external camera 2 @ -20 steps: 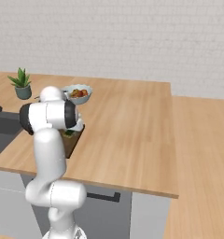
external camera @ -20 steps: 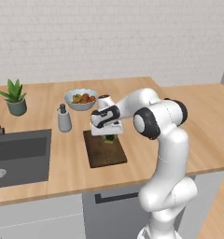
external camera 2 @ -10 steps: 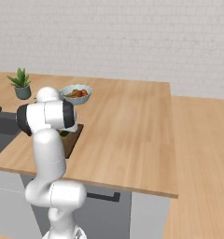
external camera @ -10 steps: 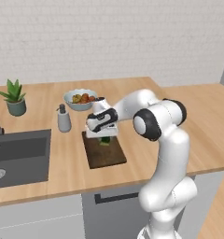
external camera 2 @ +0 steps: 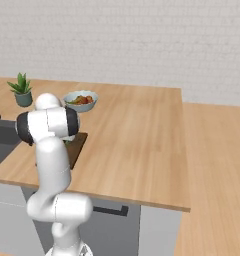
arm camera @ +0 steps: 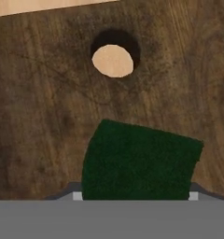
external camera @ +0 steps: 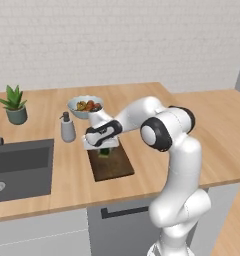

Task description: Pick up the sponge from the counter and clean the cutting board by briefly scrubbing or pressing down on the cutting board. Once finished, release the sponge.

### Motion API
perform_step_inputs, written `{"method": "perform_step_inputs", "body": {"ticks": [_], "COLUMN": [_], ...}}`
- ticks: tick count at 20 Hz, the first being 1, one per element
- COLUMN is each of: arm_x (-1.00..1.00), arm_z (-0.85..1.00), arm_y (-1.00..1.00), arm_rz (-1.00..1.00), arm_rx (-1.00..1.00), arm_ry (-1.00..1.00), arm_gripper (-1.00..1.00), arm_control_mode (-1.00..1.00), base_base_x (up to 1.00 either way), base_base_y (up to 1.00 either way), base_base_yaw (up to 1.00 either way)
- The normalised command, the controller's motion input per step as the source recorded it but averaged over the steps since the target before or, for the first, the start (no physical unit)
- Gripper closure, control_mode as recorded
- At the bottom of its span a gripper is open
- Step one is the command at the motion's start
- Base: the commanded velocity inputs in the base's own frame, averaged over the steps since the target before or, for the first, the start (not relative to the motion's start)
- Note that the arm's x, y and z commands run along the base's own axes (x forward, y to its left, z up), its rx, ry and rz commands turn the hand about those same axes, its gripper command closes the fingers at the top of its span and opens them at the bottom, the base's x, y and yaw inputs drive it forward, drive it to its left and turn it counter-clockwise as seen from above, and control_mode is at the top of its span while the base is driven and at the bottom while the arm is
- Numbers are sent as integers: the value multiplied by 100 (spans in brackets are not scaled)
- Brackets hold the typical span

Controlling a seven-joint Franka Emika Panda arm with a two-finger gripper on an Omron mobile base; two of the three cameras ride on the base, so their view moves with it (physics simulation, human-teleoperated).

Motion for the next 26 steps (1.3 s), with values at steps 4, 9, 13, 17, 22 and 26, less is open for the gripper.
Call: {"method": "perform_step_inputs", "body": {"ticks": [4,9,13,17,22,26], "arm_x": [-53,-78,-92,-68,-17,0], "arm_z": [-41,-35,-26,-26,-25,-18], "arm_y": [63,59,33,-3,-50,-86], "arm_rz": [6,3,3,2,3,3], "arm_rx": [-2,0,0,0,0,0], "arm_ry": [-1,-6,-9,-3,0,0], "arm_gripper": [100,100,100,100,100,100], "arm_control_mode": [-100,-100,-100,-100,-100,-100], "base_base_x": [0,0,0,0,0,0], "base_base_y": [0,0,0,0,0,0], "base_base_yaw": [0,0,0,0,0,0]}}
